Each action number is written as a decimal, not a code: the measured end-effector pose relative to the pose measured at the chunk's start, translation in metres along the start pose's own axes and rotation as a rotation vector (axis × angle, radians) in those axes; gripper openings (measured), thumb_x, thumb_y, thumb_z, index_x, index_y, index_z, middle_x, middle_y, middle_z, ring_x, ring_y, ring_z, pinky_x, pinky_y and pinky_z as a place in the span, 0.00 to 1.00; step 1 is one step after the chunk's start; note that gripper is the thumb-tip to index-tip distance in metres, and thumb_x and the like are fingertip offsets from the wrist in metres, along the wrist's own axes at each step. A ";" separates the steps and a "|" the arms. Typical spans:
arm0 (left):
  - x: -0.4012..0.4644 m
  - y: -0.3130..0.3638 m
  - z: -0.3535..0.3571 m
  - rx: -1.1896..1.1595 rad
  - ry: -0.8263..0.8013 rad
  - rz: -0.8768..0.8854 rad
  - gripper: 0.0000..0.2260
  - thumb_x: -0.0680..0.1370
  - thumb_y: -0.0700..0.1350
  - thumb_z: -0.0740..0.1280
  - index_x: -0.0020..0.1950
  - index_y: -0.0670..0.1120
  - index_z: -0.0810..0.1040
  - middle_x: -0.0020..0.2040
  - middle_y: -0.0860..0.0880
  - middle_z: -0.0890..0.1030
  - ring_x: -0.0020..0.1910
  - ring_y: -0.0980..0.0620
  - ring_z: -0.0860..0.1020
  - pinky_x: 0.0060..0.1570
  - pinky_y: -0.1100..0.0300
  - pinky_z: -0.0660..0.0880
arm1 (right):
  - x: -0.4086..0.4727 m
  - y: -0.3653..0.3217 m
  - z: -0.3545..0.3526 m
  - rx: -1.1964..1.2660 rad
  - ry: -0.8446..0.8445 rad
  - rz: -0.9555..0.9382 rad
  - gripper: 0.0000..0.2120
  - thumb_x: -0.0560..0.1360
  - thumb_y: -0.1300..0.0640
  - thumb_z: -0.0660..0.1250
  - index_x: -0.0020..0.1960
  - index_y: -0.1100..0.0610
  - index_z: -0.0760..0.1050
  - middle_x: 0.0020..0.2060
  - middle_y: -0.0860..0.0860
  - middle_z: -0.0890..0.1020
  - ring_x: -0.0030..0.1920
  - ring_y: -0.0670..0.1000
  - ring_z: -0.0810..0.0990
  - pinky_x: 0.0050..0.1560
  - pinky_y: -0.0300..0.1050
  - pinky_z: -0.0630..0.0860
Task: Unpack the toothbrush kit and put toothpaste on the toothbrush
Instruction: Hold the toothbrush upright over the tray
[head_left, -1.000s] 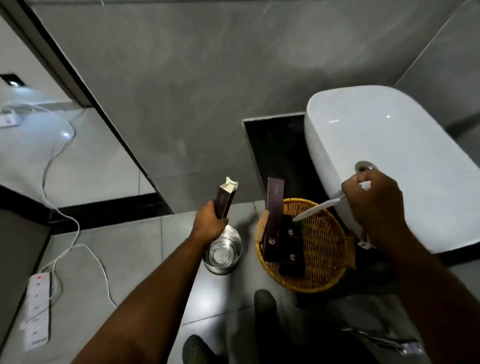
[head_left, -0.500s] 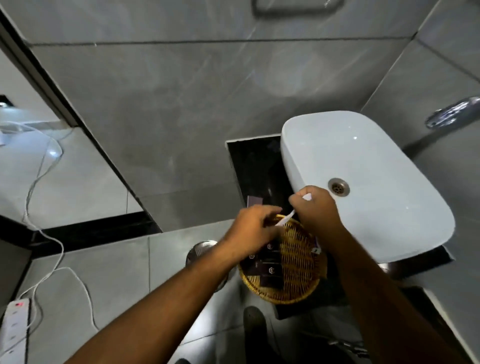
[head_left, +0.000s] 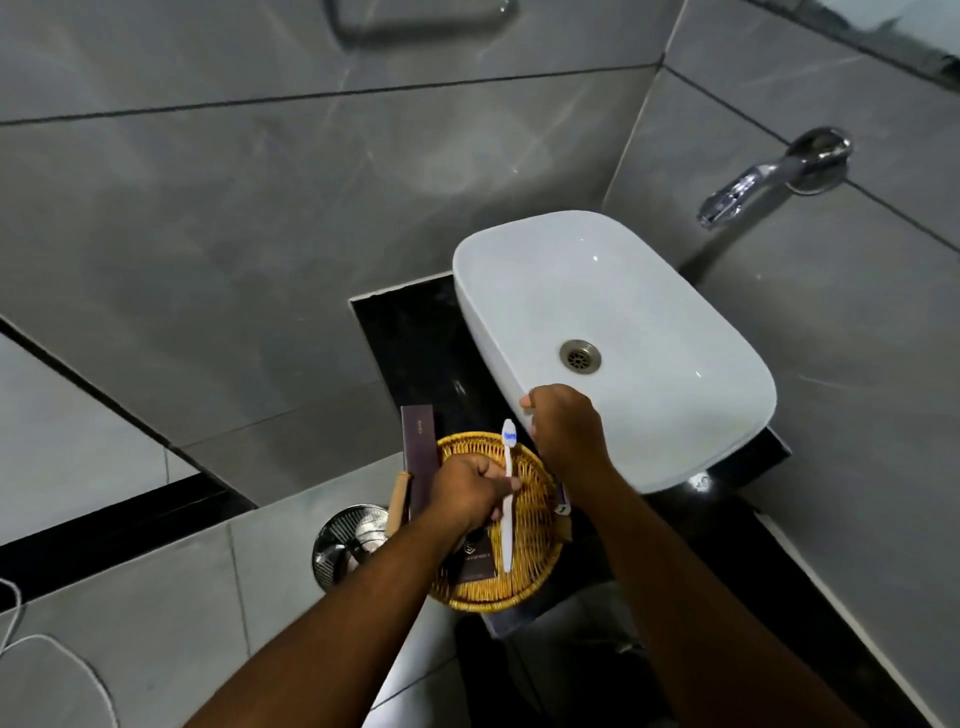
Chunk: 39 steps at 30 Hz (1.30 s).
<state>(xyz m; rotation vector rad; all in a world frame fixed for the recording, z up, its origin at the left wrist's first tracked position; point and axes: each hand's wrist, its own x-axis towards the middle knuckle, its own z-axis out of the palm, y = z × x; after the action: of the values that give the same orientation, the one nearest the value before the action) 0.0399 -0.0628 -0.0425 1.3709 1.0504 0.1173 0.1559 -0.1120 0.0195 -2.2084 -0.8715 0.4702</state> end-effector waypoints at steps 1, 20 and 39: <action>0.004 -0.001 0.002 0.046 0.020 0.007 0.11 0.74 0.41 0.72 0.43 0.32 0.81 0.28 0.43 0.78 0.25 0.50 0.74 0.34 0.56 0.76 | -0.001 0.003 0.002 -0.001 0.005 -0.008 0.09 0.76 0.66 0.59 0.51 0.65 0.77 0.46 0.60 0.82 0.49 0.60 0.78 0.47 0.50 0.73; -0.048 0.020 -0.011 -0.103 -0.097 0.081 0.08 0.74 0.44 0.72 0.47 0.40 0.82 0.39 0.43 0.86 0.32 0.48 0.83 0.20 0.65 0.72 | -0.002 -0.006 0.024 0.886 0.013 0.355 0.22 0.77 0.49 0.50 0.46 0.58 0.79 0.25 0.50 0.67 0.22 0.46 0.63 0.23 0.37 0.61; -0.051 -0.009 -0.018 -0.061 -0.049 0.007 0.03 0.74 0.36 0.71 0.40 0.39 0.81 0.25 0.48 0.80 0.20 0.56 0.73 0.23 0.64 0.71 | -0.048 0.033 0.023 0.183 -0.365 0.143 0.08 0.72 0.59 0.73 0.44 0.66 0.80 0.26 0.51 0.79 0.21 0.41 0.76 0.24 0.35 0.74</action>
<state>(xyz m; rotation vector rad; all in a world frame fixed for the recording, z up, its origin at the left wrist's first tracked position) -0.0054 -0.0842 -0.0202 1.3161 0.9936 0.1201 0.1237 -0.1522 -0.0164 -2.0556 -0.8189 1.0048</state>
